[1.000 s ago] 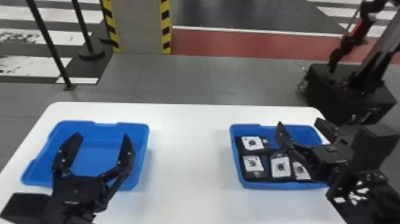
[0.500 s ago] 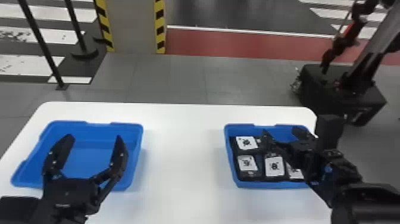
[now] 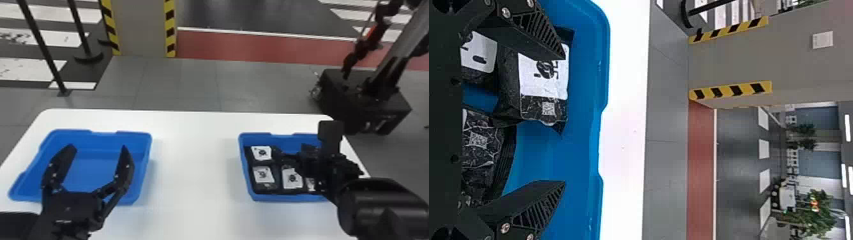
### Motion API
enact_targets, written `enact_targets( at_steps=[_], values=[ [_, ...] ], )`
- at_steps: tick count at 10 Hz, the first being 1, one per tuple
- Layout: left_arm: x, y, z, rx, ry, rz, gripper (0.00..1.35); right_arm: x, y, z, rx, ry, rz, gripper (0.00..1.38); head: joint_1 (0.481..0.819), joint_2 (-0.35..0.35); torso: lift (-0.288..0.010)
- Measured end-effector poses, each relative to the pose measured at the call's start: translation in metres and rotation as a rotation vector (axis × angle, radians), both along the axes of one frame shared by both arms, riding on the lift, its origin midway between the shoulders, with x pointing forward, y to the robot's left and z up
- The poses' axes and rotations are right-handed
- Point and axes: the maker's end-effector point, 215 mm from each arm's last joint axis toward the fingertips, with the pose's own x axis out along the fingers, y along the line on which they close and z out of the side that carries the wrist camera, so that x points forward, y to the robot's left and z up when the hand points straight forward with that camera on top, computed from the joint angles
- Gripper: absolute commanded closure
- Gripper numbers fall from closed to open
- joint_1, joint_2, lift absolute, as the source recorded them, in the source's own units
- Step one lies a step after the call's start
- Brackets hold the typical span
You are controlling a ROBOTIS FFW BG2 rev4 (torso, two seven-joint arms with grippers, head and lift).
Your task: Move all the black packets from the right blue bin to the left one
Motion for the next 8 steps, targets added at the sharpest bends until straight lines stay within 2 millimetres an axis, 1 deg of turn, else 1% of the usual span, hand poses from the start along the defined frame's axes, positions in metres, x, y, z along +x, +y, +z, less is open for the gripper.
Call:
enact_targets(
  at_steps=[1,3,5,6,7,8],
  values=[
    [0.000,0.000,0.000,0.000,-0.001,0.001,0.10,0.007,0.001,-0.009,0.004,0.027,0.005,0.13,0.695,-0.097,-0.110],
    [0.000,0.001,0.003,0.002,-0.008,0.002,0.10,0.020,0.002,-0.020,0.017,0.051,0.015,0.14,0.695,-0.092,-0.110],
    [0.000,0.002,0.003,0.003,-0.010,0.004,0.10,0.021,0.002,-0.036,0.038,0.084,0.008,0.20,0.695,-0.092,-0.110],
    [-0.001,0.002,0.003,0.004,-0.010,0.005,0.10,0.021,0.004,-0.044,0.050,0.105,0.014,0.32,0.695,-0.089,-0.110],
    [-0.001,0.002,0.003,0.004,-0.010,0.004,0.10,0.025,0.011,-0.052,0.070,0.125,0.039,0.53,0.695,-0.084,-0.110],
    [-0.001,0.002,0.003,0.005,-0.010,0.004,0.10,0.032,0.017,-0.060,0.096,0.131,0.068,0.75,0.695,-0.077,-0.110]
  ],
)
